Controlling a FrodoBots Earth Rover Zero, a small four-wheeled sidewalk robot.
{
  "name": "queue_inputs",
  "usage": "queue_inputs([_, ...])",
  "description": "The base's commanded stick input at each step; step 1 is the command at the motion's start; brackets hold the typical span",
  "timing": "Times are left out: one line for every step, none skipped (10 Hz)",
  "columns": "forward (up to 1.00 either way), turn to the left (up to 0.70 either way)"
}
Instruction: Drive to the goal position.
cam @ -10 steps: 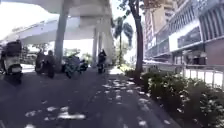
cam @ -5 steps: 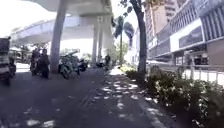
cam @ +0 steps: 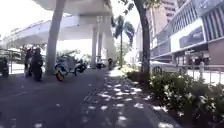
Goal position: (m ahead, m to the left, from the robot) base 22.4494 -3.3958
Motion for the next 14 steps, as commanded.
queue_inputs([0.7, 0.0])
queue_inputs([0.7, 0.0])
queue_inputs([0.7, 0.0])
queue_inputs([0.7, 0.0])
queue_inputs([0.7, 0.0])
queue_inputs([0.7, 0.0])
queue_inputs([0.7, 0.0])
queue_inputs([0.7, 0.0])
queue_inputs([0.7, 0.0])
queue_inputs([0.7, 0.0])
queue_inputs([0.7, 0.0])
queue_inputs([0.7, 0.0])
queue_inputs([0.7, 0.0])
queue_inputs([0.7, 0.0])
